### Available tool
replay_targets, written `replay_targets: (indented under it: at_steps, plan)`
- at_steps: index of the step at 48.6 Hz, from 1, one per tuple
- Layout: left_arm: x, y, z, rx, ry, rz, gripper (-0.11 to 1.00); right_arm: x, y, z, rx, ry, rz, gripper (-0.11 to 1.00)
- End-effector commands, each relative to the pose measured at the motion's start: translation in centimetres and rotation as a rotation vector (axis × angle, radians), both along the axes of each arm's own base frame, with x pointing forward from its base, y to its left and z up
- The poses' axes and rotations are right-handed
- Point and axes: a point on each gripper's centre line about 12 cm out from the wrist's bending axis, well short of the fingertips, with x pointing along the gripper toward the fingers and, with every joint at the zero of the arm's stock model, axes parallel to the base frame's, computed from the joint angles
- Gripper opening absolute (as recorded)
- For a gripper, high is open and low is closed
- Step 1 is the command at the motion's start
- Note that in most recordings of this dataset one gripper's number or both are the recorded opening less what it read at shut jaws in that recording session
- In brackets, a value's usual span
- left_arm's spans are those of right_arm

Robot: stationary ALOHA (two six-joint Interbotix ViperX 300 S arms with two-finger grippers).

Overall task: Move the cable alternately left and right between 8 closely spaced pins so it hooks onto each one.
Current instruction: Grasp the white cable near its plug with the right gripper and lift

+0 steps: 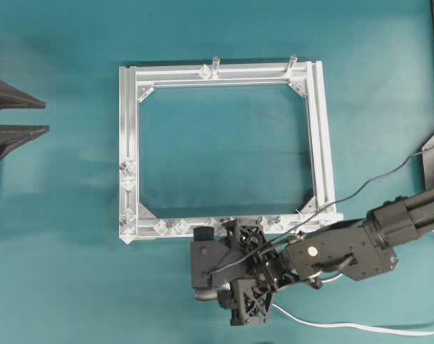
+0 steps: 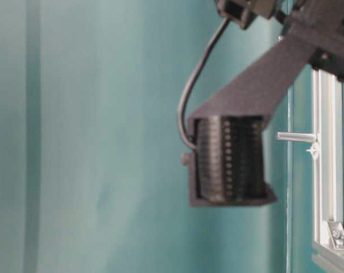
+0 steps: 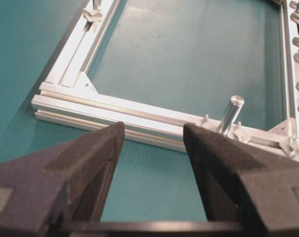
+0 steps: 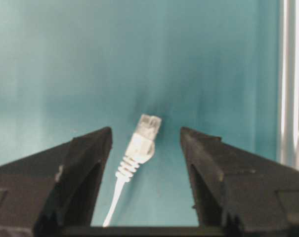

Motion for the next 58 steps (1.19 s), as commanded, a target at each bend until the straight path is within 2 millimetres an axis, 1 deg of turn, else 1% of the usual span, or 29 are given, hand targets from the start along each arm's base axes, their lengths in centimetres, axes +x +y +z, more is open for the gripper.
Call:
replay_targets:
  at_steps: [1,4,10,12,13,19,23,27,33,40,46,52,58]
  plan:
    - [0.1,0.0,0.3,0.005,-0.01,-0.002,0.64,0.2,0.1,0.8,0.006,-0.009,-0.003,0.6]
    - [0.1,0.0,0.2,0.005,-0.007,-0.003,0.64,0.1,0.2,0.8,0.005,-0.005,-0.003,0.55]
    - [0.0,0.0,0.0,0.004,-0.002,-0.002,0.64,-0.1,0.4,0.4,-0.002,0.009,0.003,0.23]
    - [0.0,0.0,0.0,0.003,-0.001,-0.003,0.64,-0.3,0.6,0.1,-0.006,0.02,0.008,0.16]
    - [0.0,0.0,0.0,0.003,-0.001,-0.003,0.64,-0.4,0.7,-0.1,-0.009,0.026,0.011,0.15]
    - [0.0,0.0,0.0,0.003,-0.001,-0.002,0.64,-0.9,1.5,-0.3,-0.018,0.045,0.031,0.15]
    - [0.0,0.0,0.0,0.003,-0.001,-0.002,0.64,-0.9,2.0,0.3,-0.016,0.038,0.041,0.15]
    - [0.0,0.0,0.0,0.002,-0.001,-0.003,0.64,-1.0,2.3,1.9,-0.012,0.024,0.043,0.15]
    - [0.0,0.0,0.0,0.002,-0.001,-0.003,0.64,-1.4,2.0,4.5,-0.017,0.022,0.037,0.15]
    - [0.0,0.0,0.0,0.004,-0.004,-0.003,0.64,-2.4,1.4,7.2,-0.028,0.041,0.025,0.15]
    - [-0.2,-0.1,0.0,0.005,-0.013,-0.003,0.64,-3.5,0.8,9.2,-0.031,0.065,-0.002,0.15]
    - [-0.5,-0.2,0.1,0.008,-0.034,-0.003,0.64,-4.5,0.2,10.1,-0.018,0.108,-0.06,0.15]
    - [-0.9,-0.2,0.4,0.017,-0.07,-0.001,0.64,-5.5,-0.5,10.3,-0.007,0.155,-0.139,0.15]
